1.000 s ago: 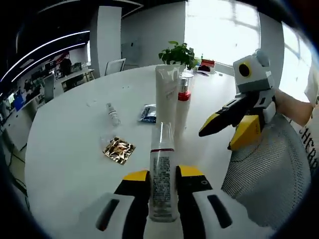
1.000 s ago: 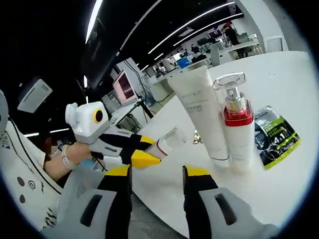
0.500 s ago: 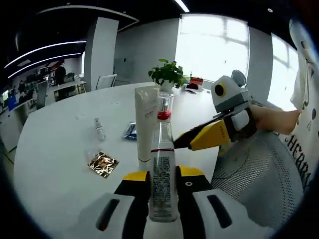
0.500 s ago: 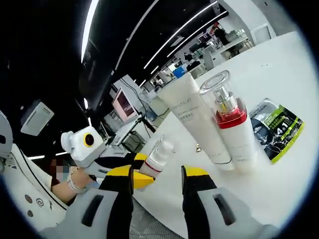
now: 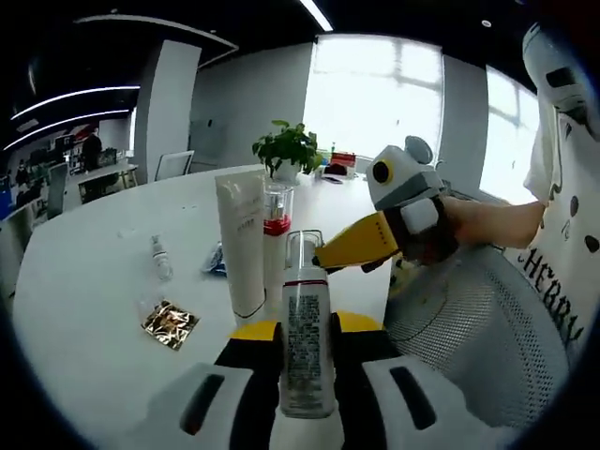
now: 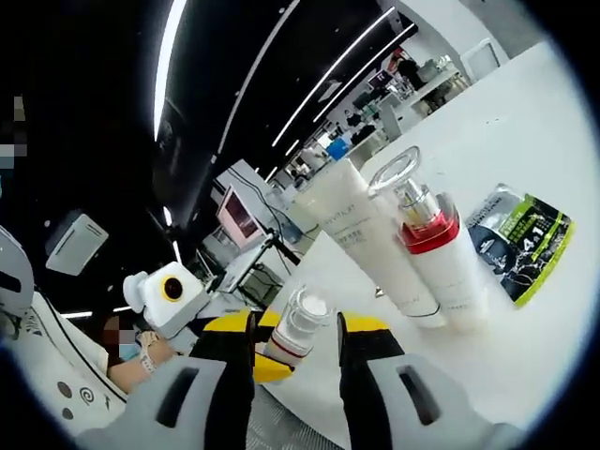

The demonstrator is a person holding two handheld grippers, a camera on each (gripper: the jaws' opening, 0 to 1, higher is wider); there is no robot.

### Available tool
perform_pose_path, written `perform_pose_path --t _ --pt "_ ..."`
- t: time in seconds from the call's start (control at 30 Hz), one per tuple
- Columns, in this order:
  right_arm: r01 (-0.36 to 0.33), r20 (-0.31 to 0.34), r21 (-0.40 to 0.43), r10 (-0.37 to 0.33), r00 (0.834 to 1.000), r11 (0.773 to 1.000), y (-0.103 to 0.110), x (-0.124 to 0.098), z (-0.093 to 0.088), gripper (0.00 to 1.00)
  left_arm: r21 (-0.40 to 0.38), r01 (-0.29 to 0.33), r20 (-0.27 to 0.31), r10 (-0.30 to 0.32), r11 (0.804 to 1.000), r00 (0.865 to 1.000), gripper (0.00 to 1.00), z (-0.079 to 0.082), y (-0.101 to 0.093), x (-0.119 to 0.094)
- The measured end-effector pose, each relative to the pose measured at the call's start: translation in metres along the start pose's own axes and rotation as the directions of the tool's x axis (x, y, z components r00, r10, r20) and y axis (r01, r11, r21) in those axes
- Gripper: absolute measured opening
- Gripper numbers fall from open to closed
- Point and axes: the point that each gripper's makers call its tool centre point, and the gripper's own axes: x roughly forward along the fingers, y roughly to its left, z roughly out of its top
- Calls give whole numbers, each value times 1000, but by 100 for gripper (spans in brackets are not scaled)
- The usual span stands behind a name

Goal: Arrange the skincare products in the storage area until every visible bottle or jar stands upright without overlapping.

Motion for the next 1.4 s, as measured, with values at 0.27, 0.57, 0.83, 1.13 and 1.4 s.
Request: perform_pose_path --t 0.27,0.57,0.83,1.13,1.4 --pt "0 42 36 -1 999 999 -1 -5 8 24 7 31 21 -31 1000 999 17 6 -8 4" --pt "69 3 -143 -69 998 987 2 -6 13 22 73 23 -29 -21 997 999 17 3 -6 20" --pt "132 -59 -323 -159 985 937 -5 -6 13 21 167 29 -97 -13 985 995 18 -4 1 38" --pt "181 -65 -357 -218 974 916 -20 -12 14 20 257 25 -166 18 966 986 22 -11 5 55" --pt "239 -78 -497 -317 945 834 -35 -19 20 20 348 21 -211 56 937 976 24 -15 9 70"
